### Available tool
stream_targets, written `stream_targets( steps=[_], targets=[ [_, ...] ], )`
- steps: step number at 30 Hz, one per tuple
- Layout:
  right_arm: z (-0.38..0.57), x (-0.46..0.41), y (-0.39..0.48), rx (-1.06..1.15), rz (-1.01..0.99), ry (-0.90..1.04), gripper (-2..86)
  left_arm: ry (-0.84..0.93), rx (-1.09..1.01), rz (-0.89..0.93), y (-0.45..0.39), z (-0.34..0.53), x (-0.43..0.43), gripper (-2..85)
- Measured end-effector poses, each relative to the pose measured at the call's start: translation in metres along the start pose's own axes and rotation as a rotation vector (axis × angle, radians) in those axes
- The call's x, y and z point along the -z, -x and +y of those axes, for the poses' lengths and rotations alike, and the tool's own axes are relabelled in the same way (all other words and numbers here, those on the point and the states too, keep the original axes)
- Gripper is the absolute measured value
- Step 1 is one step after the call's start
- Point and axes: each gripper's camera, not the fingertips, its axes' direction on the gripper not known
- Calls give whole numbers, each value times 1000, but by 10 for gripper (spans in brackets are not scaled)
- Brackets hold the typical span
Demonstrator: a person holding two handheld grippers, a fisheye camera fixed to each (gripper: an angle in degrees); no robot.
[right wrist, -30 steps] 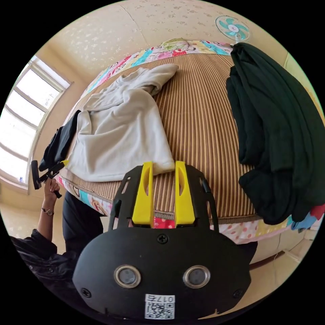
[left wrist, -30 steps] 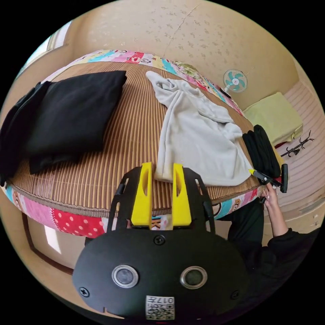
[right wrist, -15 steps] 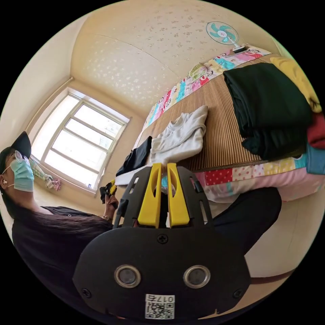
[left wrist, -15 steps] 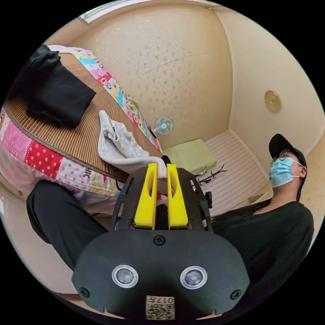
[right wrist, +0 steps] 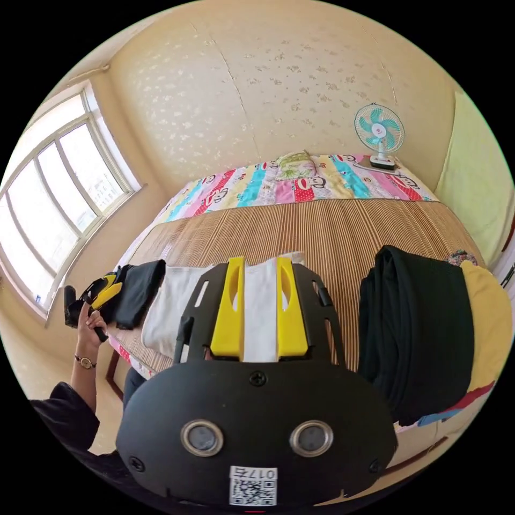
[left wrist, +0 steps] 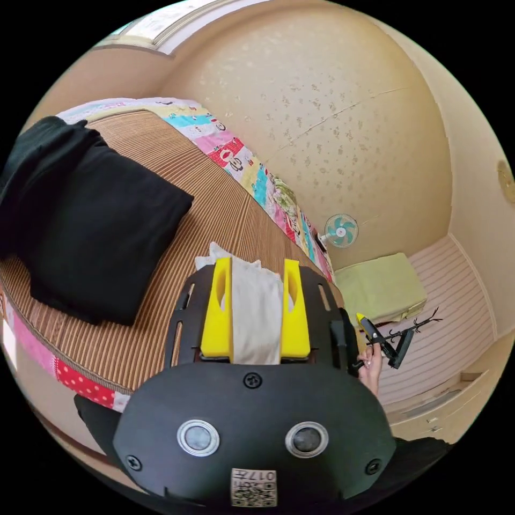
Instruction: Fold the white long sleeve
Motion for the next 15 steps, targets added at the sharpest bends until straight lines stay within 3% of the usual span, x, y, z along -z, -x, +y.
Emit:
stream_targets(
  steps=[4,7,12,15],
  targets=[
    [79,-70,14,58,43,135,72,42,68,-191,35,77,-11,162],
    [136,-125,-7,21,91,259,58,131,211,-140,72,123,-35,159],
    [146,-108,-14,27,63,170,41,194,396,46,105,122,-81,76],
    [151,-49,-39,-36,-27,-24,59,199,355,29,93,95,-86,59]
  ],
)
